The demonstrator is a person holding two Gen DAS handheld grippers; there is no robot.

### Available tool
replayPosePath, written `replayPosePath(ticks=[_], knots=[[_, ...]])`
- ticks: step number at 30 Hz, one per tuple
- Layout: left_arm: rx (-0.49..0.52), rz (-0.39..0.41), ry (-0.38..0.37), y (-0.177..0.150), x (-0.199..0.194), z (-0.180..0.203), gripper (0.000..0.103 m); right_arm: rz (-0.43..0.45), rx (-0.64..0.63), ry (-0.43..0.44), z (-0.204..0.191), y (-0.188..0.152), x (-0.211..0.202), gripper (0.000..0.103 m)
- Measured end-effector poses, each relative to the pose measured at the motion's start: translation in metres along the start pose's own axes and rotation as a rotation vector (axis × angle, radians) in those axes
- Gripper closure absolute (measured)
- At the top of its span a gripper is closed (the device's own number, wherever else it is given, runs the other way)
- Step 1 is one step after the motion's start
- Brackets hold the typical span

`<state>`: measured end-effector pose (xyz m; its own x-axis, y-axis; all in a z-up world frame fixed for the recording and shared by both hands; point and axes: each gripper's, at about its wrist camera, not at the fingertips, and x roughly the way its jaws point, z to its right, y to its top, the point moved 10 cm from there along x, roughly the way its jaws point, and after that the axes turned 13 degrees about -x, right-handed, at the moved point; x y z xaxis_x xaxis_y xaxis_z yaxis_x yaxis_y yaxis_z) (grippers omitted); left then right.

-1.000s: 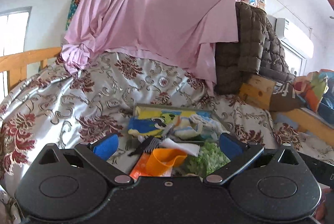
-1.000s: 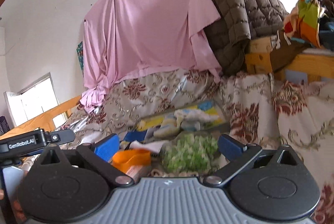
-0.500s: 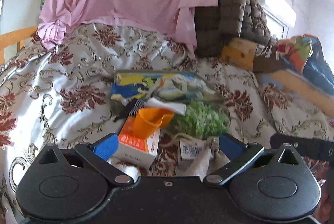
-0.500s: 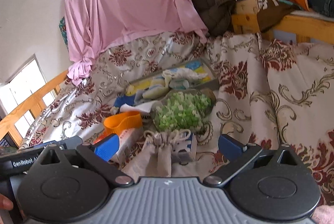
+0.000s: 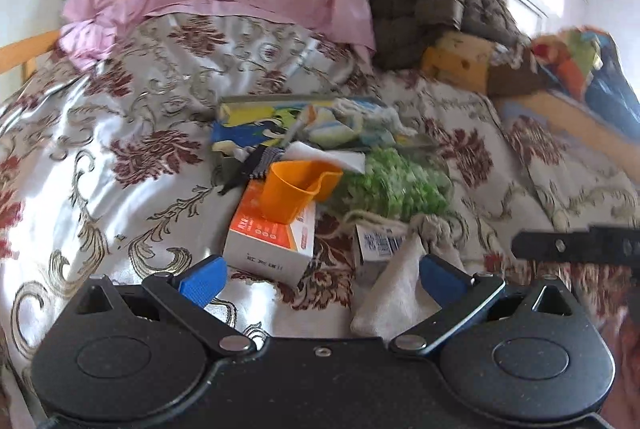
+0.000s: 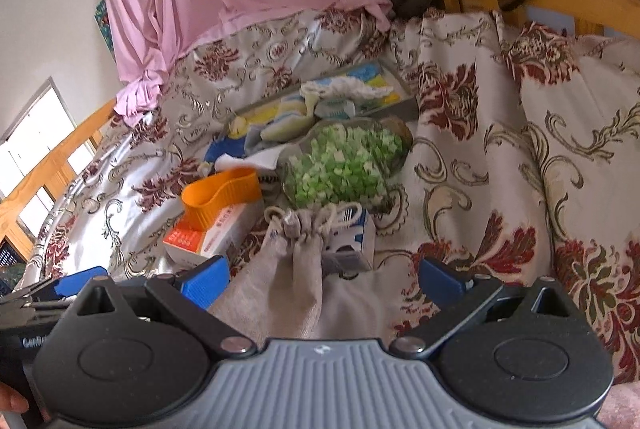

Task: Organize soft objects
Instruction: 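Lower the right tool toward the grey drawstring pouch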

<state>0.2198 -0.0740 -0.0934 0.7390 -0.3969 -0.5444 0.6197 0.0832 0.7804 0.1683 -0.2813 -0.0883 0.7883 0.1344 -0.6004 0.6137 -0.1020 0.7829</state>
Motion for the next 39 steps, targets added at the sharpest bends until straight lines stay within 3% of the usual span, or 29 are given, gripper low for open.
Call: replayPosePath(ticks=[6,22,29,39], knots=[[0.084,-0.062,-0.052,-0.016,0.005,0.010,0.001,-0.045,-0.012,-0.006,-0.002,-0.005,0.009,0.000],[0.063,-0.225,-0.192,-0.051,0.017,0.028,0.001,-0.136,-0.020,-0.012,-0.002,-0.014,0.026,0.000],[0.075,-0.247,-0.208,-0.063,0.023,0.043,0.001,-0.203,-0.031,0.045,-0.012,-0.019,0.044,0.000],[0.069,-0.241,-0.210,-0.074,0.037,0.054,0.001,-0.221,-0.004,0.094,-0.018,-0.020,0.057,0.000]])
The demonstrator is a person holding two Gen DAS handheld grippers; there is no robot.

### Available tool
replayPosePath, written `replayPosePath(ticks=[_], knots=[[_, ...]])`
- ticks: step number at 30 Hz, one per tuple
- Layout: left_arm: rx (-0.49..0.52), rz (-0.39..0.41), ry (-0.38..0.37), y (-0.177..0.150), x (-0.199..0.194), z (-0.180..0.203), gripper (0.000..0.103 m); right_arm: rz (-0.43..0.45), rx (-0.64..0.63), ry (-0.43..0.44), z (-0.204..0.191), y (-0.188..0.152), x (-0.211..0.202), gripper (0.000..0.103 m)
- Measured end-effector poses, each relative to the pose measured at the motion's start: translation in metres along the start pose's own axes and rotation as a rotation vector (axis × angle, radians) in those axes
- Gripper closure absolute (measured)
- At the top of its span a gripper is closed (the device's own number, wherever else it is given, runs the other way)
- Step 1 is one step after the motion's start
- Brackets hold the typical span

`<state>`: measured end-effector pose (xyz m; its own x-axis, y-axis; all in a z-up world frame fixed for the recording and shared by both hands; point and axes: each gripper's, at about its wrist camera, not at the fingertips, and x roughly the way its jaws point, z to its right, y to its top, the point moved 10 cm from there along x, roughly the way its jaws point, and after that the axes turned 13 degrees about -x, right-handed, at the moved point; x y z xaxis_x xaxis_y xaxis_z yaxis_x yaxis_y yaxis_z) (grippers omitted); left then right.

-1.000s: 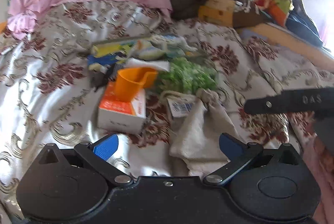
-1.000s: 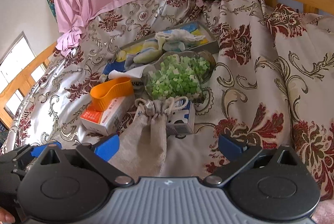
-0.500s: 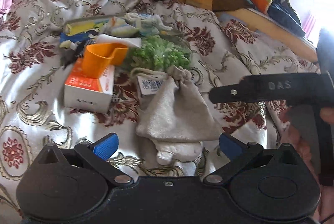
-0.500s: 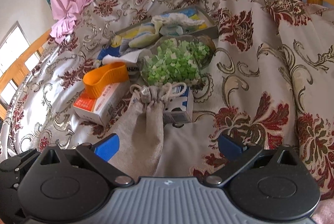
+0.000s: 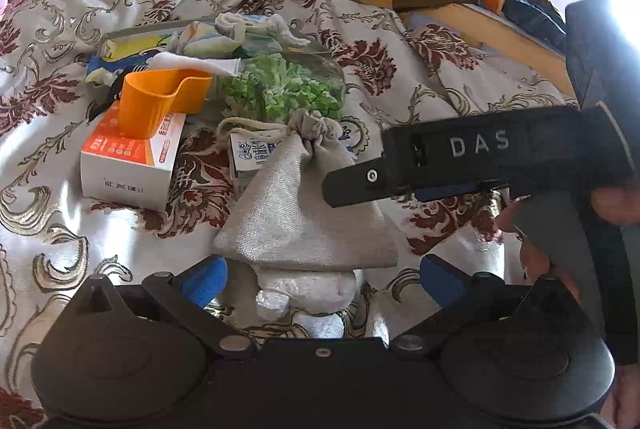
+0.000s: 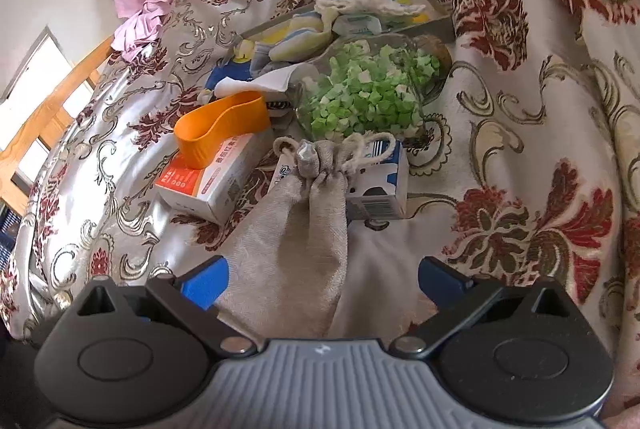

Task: Organize soft objects
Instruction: 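Lower the right tool toward the grey drawstring pouch, then grasp the pouch neck with the right tool while the left tool grasps the white towel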

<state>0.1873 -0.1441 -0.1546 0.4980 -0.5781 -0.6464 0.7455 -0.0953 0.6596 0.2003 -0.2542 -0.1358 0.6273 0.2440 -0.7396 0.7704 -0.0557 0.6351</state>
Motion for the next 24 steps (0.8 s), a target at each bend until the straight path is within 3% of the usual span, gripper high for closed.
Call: replayPosePath(ticks=[5,8,11,15,19,21,24], knots=[[-0.064,-0.017,0.012,-0.004,0.010,-0.006,0.001,-0.023,0.001,0.024,-0.005,0.003,0.019,0.003],[-0.050,-0.014,0.011,-0.005,0.011,-0.004,0.001,-0.025,-0.032,0.020,-0.010,0.003,0.022,0.017],[-0.033,-0.014,0.018,-0.005,0.013,-0.002,0.001,-0.015,-0.044,0.010,-0.011,0.003,0.020,0.023],[-0.037,-0.015,0.005,-0.004,0.014,0.002,0.001,-0.011,-0.026,0.008,-0.006,0.003,0.019,0.050],[-0.040,-0.018,0.013,-0.005,0.015,0.001,0.001,-0.026,-0.033,0.008,-0.007,0.000,0.021,0.067],[-0.047,-0.019,0.017,-0.005,0.015,0.001,0.001,-0.021,-0.042,0.001,-0.007,0.000,0.020,0.084],[-0.055,-0.016,0.024,-0.004,0.014,-0.002,0.001,0.002,-0.049,0.000,-0.007,0.002,0.016,0.092]])
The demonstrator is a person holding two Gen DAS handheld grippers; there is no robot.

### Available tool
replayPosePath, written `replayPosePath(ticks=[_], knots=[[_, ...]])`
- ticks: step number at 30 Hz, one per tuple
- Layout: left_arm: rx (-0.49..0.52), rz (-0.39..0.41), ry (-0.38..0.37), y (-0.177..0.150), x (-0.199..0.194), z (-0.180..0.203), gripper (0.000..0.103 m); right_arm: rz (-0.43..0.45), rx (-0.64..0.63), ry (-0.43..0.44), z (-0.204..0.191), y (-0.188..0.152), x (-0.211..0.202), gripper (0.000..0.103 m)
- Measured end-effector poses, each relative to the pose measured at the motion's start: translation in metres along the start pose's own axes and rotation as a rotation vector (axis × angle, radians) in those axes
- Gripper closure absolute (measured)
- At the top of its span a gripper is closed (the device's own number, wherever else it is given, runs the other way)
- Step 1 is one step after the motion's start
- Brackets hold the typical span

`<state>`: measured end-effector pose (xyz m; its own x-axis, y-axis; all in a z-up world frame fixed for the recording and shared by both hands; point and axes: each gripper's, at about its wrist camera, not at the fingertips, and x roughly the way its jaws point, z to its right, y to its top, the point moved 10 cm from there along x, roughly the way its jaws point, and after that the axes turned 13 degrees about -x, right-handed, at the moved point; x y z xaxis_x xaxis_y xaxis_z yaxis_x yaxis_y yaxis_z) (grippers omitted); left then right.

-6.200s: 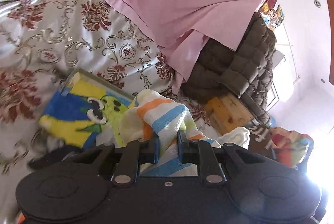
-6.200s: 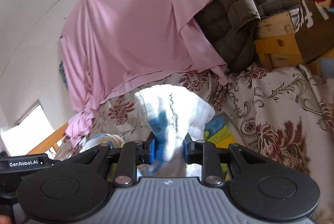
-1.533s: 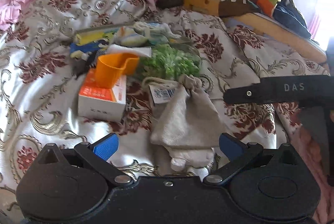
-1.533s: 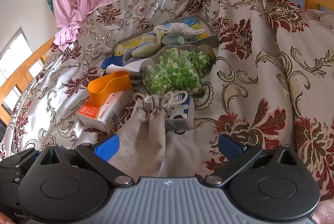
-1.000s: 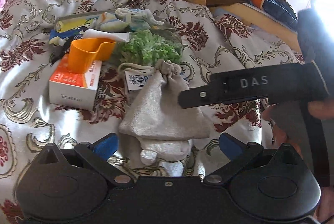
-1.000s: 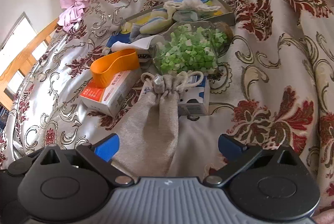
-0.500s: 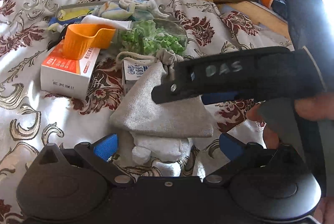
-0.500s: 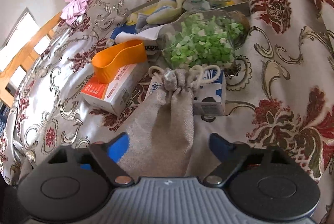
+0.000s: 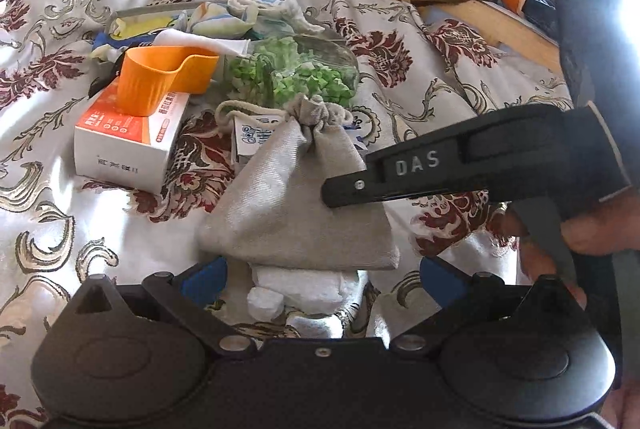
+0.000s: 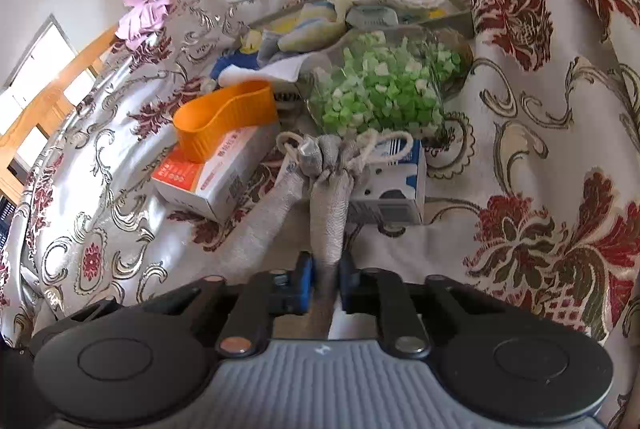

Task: Organize soft objects
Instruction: 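Grasp the pouch neck with the right tool while the left tool grasps the white towel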

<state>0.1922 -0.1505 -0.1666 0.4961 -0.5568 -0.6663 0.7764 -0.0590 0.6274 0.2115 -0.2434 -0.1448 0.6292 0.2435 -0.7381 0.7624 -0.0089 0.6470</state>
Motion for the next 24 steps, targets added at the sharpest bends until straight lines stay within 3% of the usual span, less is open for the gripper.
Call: replayPosePath(ticks=[6,9,12,19,24], knots=[[-0.005,-0.009,0.021,0.000,0.000,-0.005,0.001,0.072,-0.001,-0.072,0.008,0.008,-0.013,0.094],[-0.019,-0.010,0.018,0.000,0.000,-0.007,0.001,0.150,0.013,-0.165,0.018,0.013,-0.029,0.094],[-0.014,-0.013,-0.001,0.002,0.002,-0.002,0.001,0.171,0.035,-0.251,0.030,0.015,-0.036,0.094],[0.042,-0.083,-0.021,0.005,0.021,0.014,0.004,0.106,0.094,-0.249,0.042,0.008,-0.024,0.088],[-0.042,-0.072,-0.023,0.007,0.023,0.000,0.017,0.090,0.136,-0.223,0.045,0.003,-0.022,0.080]])
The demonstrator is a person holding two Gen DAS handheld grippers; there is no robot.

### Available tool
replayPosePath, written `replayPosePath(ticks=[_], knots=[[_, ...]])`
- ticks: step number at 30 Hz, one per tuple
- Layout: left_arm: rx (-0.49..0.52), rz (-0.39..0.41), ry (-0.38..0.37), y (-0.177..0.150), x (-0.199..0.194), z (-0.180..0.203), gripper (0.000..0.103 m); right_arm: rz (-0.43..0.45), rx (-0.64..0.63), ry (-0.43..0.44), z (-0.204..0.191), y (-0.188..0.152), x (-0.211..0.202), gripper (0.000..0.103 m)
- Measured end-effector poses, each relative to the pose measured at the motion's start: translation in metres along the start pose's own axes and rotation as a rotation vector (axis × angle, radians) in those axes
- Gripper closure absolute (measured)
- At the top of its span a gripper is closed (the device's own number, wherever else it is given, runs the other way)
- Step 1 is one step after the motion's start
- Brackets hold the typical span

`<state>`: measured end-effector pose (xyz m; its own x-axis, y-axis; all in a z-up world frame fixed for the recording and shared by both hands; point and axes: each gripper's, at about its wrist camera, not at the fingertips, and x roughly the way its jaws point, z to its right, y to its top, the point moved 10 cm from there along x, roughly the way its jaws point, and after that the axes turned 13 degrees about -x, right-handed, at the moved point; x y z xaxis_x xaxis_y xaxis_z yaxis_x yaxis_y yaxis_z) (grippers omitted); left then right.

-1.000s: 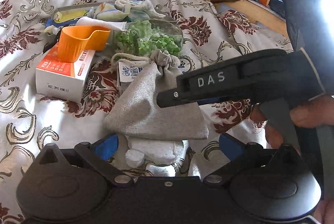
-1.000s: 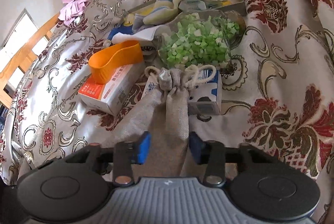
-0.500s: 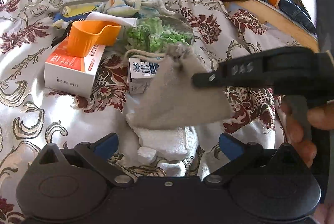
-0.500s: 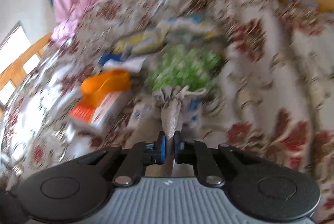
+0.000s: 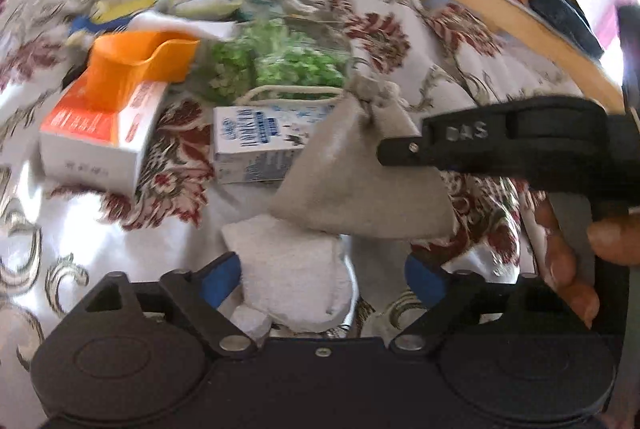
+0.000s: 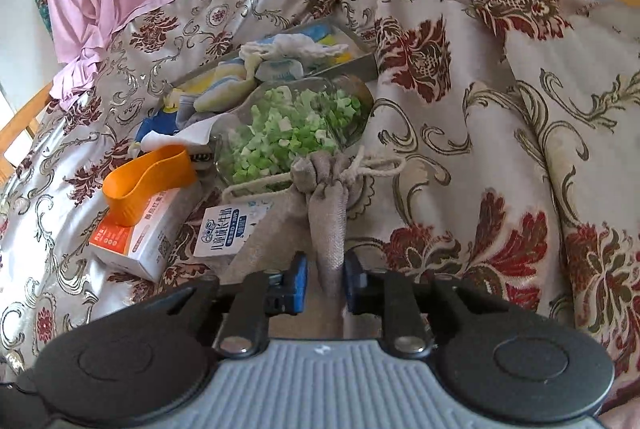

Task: Organize soft objects
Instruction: 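Grasp the pouch neck with the right tool while the left tool grasps the white towel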

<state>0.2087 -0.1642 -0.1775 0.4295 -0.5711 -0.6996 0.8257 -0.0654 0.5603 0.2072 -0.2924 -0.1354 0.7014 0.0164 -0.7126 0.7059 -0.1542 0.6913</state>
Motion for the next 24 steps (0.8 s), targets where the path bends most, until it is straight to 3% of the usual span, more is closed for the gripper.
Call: replayPosePath(ticks=[6,13,16,17,20,24], knots=[[-0.162,0.007,-0.007,0.000,0.000,-0.032,0.033,-0.009,0.006,-0.013,0.000,-0.001,0.002,0.080],[-0.184,0.012,0.006,0.008,-0.012,-0.041,0.038,-0.021,0.022,0.004,0.001,-0.002,0.004,0.078],[-0.168,0.018,0.019,0.011,-0.013,-0.038,0.033,-0.020,0.046,0.055,-0.002,-0.002,0.004,0.057],[-0.161,0.022,0.017,0.012,-0.012,-0.036,0.027,-0.013,0.049,0.067,-0.003,-0.001,0.004,0.052],[-0.132,0.009,0.005,0.011,-0.006,-0.028,0.023,-0.010,0.039,0.079,-0.006,0.000,0.005,0.045],[-0.104,-0.016,0.037,0.005,0.007,-0.025,0.030,-0.020,0.052,0.085,-0.008,0.001,0.012,0.041]])
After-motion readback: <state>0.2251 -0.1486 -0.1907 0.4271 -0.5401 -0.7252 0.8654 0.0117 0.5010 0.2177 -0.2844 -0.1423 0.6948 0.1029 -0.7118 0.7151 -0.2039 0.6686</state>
